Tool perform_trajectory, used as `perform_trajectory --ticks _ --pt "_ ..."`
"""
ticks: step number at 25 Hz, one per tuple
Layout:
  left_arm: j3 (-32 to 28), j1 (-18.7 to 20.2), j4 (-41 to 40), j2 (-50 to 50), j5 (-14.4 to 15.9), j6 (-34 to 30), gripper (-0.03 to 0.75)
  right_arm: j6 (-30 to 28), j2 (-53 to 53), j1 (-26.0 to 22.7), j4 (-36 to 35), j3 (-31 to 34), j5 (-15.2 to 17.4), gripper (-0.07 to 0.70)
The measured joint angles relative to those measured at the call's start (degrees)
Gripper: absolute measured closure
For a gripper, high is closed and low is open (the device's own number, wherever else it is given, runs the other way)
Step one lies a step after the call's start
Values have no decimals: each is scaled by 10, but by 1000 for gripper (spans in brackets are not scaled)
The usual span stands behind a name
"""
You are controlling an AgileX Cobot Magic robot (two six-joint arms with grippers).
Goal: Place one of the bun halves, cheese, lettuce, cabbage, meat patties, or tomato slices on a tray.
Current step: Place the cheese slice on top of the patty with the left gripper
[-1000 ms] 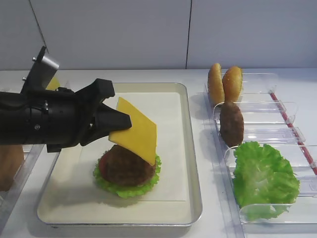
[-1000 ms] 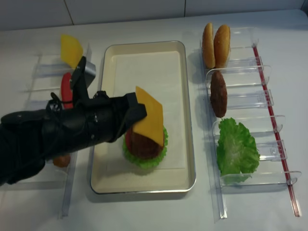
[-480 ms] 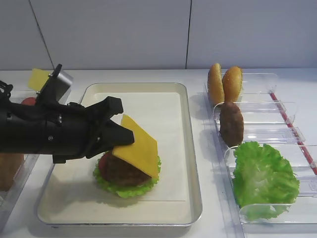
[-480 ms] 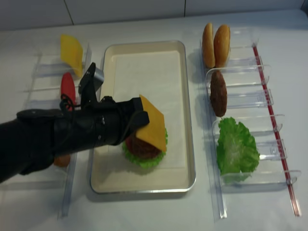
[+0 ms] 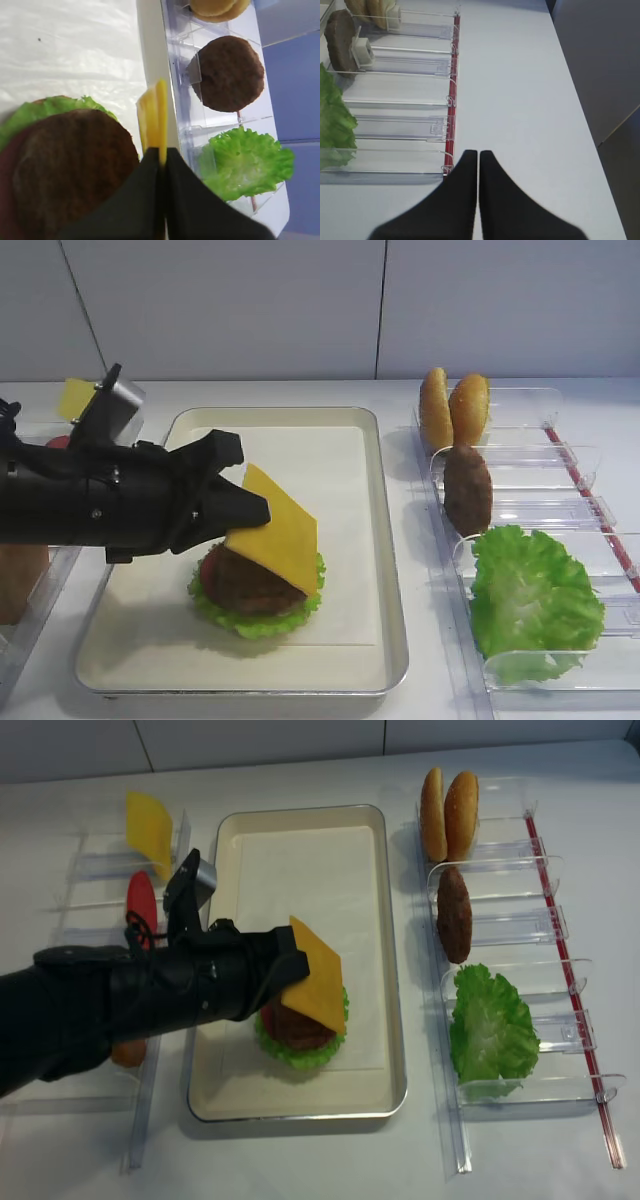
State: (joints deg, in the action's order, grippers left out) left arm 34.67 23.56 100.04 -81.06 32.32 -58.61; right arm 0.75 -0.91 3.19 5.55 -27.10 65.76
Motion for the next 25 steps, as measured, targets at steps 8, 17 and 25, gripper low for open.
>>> perform_trajectory --ticks 8,17,25 --pt "0 -14 -58 0 21 50 740 0 0 0 0 0 0 218" --pt "1 -14 -75 0 15 60 740 0 0 0 0 0 0 218" --pt "1 -14 -89 0 10 59 740 0 0 0 0 0 0 218"
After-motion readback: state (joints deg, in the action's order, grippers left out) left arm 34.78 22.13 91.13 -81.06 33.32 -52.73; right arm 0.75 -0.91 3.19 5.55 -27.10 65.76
